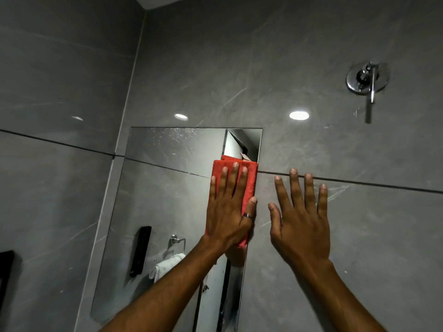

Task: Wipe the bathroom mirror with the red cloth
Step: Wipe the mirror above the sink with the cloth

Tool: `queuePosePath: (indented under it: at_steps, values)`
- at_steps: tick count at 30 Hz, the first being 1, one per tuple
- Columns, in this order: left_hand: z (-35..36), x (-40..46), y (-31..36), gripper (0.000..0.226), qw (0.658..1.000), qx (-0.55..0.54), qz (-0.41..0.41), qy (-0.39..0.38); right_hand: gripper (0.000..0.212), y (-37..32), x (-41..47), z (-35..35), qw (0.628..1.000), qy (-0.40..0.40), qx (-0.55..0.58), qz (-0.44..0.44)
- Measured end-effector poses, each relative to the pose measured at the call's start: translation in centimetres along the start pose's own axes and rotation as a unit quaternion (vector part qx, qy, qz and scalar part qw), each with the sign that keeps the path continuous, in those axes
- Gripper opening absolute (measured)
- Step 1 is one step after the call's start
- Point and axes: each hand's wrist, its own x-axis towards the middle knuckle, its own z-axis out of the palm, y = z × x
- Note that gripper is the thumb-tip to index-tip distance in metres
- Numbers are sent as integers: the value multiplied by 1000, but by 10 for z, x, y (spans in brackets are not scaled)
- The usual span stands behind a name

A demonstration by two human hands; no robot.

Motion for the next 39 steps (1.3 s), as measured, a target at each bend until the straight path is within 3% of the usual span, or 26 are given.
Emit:
queuePosePath:
  at_steps: [12, 18, 27, 32, 36, 39]
  values:
    - [-20, 117, -3, 65, 1000, -2, -1, 5, 70, 1, 15, -6, 1000, -10, -14, -7]
    - [-9, 68, 1, 66, 999, -52, -13, 12, 71, -2, 12, -1, 1000, -8, -18, 4]
    - [25, -158, 13, 64, 997, -43, -37, -50, 71, -20, -18, -3, 999, -35, 3, 25]
    - [15, -122, 12, 66, 997, -33, -15, -62, 68, -20, -34, -5, 999, -53, 2, 9]
    - [1, -52, 20, 66, 998, -43, -30, -29, 66, -20, -46, -8, 998, -60, 16, 0]
    - [6, -58, 22, 61, 998, -31, -44, -12, 64, -21, -77, -10, 998, -61, 19, 8]
